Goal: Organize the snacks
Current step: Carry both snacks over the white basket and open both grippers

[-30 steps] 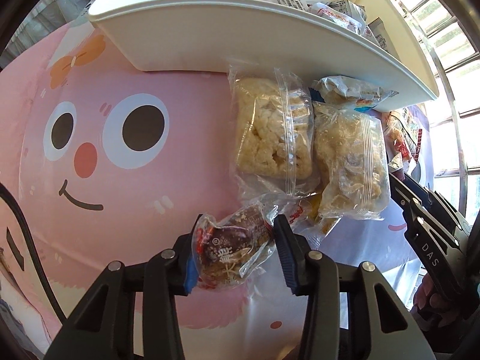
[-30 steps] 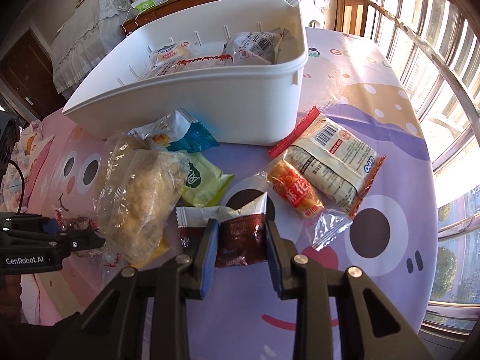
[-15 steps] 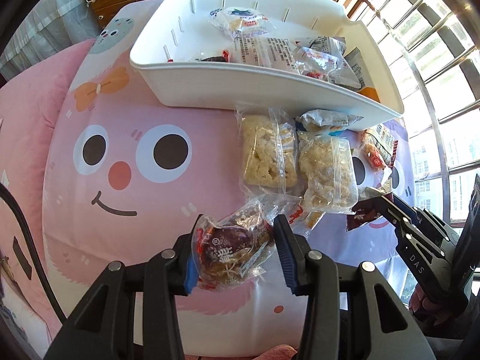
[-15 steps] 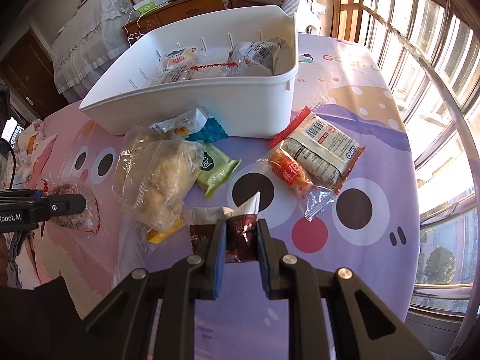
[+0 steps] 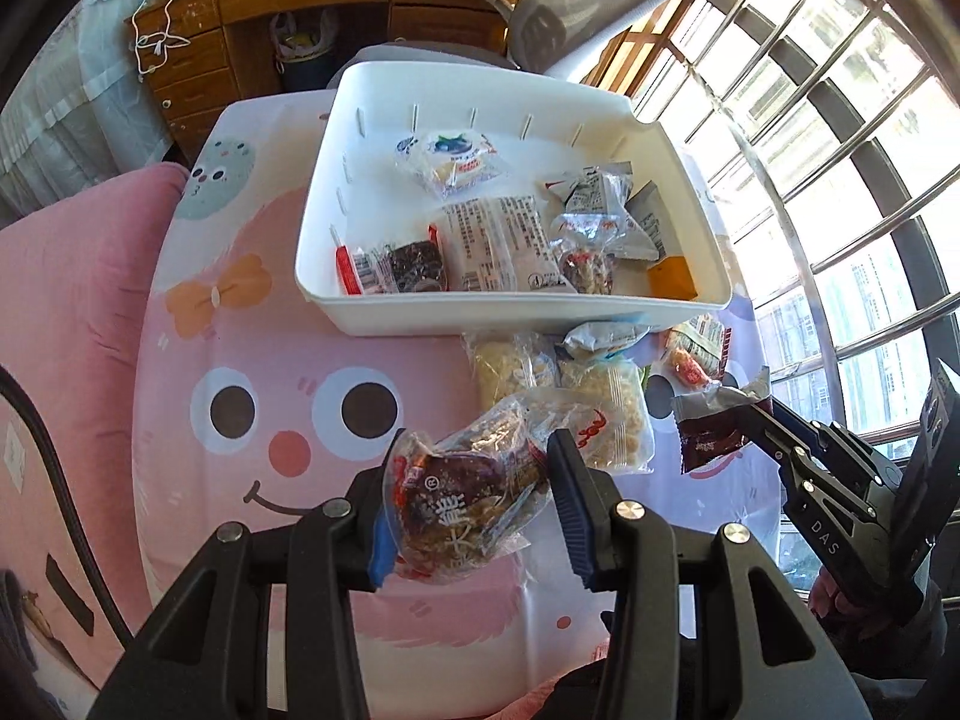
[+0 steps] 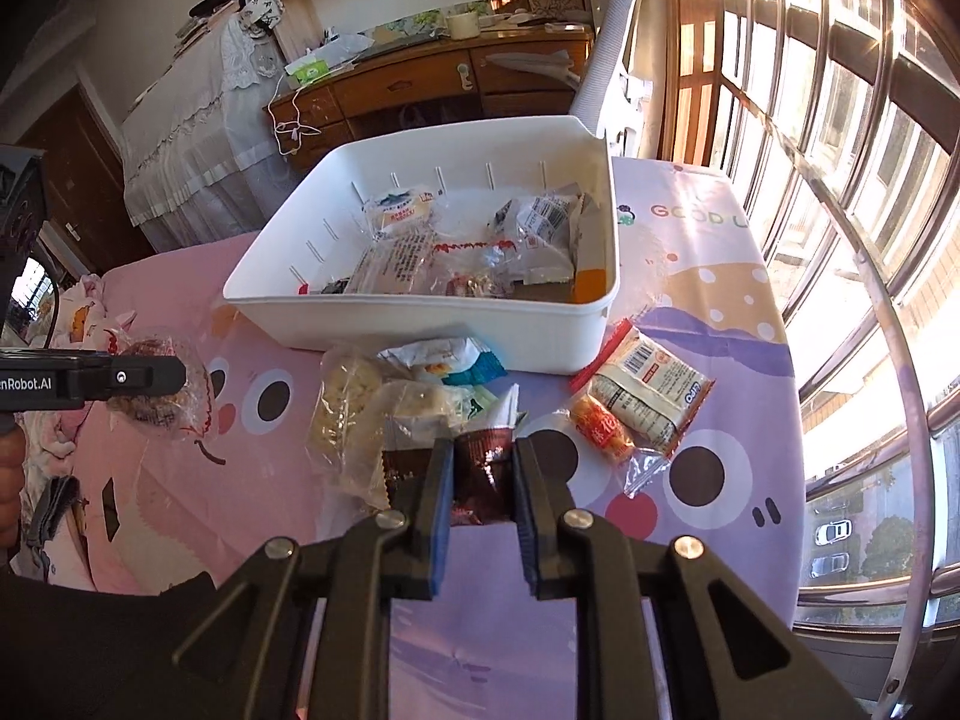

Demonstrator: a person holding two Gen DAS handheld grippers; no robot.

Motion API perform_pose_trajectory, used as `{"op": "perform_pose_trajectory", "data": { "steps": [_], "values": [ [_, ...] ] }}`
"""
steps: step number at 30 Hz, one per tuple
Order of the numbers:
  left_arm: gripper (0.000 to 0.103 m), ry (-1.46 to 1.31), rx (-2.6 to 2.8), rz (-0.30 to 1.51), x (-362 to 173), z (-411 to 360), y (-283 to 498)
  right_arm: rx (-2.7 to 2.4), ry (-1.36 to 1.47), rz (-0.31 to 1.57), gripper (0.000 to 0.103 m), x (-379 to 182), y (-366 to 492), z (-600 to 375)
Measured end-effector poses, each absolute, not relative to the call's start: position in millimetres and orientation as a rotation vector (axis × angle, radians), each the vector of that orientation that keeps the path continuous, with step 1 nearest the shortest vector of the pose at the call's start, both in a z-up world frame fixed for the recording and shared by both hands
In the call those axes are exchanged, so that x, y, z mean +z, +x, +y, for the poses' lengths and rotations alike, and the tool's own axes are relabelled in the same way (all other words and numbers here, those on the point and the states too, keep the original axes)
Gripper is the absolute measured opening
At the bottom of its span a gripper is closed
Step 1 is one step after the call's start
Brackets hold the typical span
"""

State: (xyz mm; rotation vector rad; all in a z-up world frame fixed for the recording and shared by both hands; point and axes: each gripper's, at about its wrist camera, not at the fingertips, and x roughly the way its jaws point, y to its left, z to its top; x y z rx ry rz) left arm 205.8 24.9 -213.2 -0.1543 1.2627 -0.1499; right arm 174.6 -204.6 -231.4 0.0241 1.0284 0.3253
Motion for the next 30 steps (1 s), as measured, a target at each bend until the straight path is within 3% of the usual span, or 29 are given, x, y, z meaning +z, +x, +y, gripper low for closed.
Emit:
{"op": "perform_pose_trajectory", "data": {
  "steps": [15,30],
  "values": [
    [0.043,-0.085,-0.268,1.149,-170.2,68.3,276.2,0.135,0.100,0.905,0.019,-179.1,222.5,-186.3],
    [0.044,-0.105,-0.319,1.109,-192.2,82.8,336.1,0.011,0.156,0.890,0.022,-190.7,263.2,-173.3]
  ]
}}
